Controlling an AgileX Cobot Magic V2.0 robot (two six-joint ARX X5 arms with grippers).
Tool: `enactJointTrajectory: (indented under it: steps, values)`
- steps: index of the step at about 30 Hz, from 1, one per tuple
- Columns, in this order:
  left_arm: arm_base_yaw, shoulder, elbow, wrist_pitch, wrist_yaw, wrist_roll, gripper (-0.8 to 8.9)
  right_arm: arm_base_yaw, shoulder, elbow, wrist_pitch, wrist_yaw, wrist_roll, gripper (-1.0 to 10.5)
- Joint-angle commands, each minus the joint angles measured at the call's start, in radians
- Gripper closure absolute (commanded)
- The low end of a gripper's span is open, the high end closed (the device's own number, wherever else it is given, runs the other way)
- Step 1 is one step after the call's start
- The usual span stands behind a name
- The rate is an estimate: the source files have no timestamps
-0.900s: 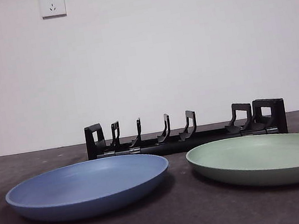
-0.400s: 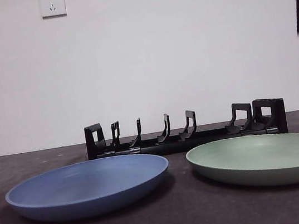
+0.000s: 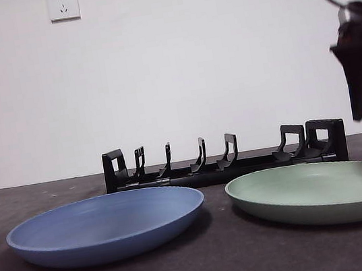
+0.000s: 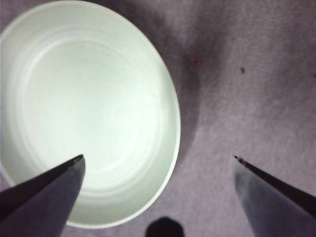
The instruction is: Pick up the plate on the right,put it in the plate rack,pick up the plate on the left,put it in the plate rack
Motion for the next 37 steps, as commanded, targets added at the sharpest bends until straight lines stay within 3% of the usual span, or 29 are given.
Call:
enactJointTrajectory:
  steps: [1,11,15,19,28,37]
  values:
    - [-0.008,0.01,0.014,0.011,0.002,0.017,1.85,0.003,0.04,0.001,0.013,0.012,0.003,4.5]
    - [-0.008,0.037,0.043,0.018,0.002,0.017,1.85,0.025,0.133,0.0,0.066,0.045,0.013,4.7]
    - [-0.008,0.04,0.043,0.018,0.002,0.017,1.85,0.046,0.157,0.0,0.082,0.049,0.025,6.4]
    - [-0.008,0.04,0.043,0.018,0.002,0.017,1.85,0.064,0.168,0.0,0.097,0.048,0.036,6.7]
    - [-0.008,0.04,0.043,0.017,0.002,0.016,1.85,0.074,0.169,0.0,0.111,0.073,0.052,9.6]
    - [-0.018,0.04,0.043,0.01,0.002,0.018,1.85,0.072,0.167,0.003,0.123,0.086,0.052,9.6]
